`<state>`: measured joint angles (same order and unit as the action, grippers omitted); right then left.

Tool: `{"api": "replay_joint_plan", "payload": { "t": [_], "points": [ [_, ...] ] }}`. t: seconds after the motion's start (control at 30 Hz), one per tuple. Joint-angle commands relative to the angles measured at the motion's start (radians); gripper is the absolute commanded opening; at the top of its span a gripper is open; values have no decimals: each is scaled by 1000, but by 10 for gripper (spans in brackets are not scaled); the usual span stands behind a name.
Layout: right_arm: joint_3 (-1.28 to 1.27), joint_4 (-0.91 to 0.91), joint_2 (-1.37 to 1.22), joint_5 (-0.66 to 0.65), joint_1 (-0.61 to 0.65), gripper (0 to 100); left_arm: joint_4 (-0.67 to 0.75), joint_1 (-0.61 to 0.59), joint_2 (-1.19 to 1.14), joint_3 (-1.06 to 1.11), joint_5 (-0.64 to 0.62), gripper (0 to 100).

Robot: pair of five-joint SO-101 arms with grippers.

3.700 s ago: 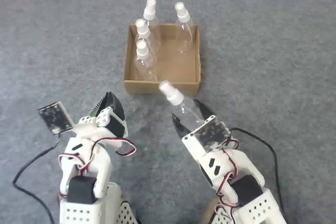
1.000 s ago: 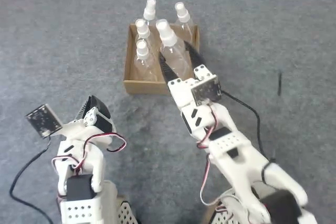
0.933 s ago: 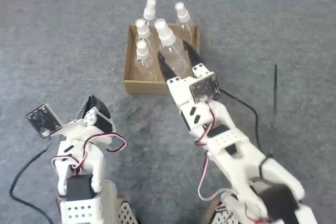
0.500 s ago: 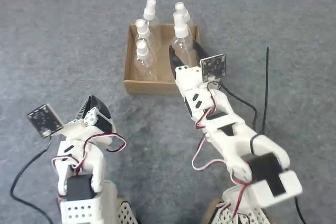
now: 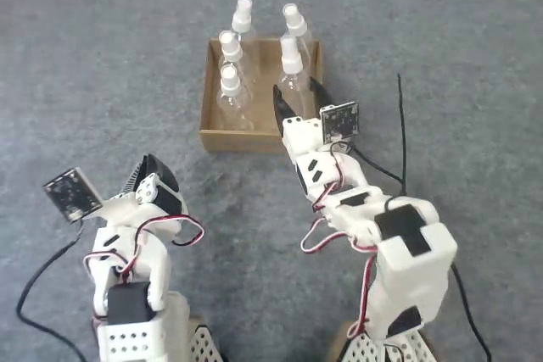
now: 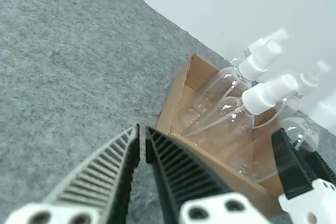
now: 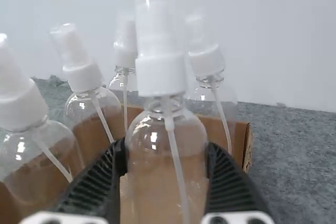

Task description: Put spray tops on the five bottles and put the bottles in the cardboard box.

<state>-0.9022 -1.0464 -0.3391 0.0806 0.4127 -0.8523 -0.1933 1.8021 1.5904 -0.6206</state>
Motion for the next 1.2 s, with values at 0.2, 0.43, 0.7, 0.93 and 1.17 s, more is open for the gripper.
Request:
{"api": "replay_joint_plan", "payload": {
  "t": [0.2,0.43,0.7,0.93,1.17],
  "points": [
    [110,-35,-82,2,-8,9,32,-3,21,-2,9,13],
    [103,-35,-91,-100,-7,11,32,-5,21,-2,9,13],
    [75,-30,-88,-103,-1,133,32,-5,21,-2,9,13],
    [60,-35,-81,-104,1,128,31,-5,21,-2,9,13],
    [60,-27,-81,-104,1,128,31,-5,21,-2,9,13]
  ]
}}
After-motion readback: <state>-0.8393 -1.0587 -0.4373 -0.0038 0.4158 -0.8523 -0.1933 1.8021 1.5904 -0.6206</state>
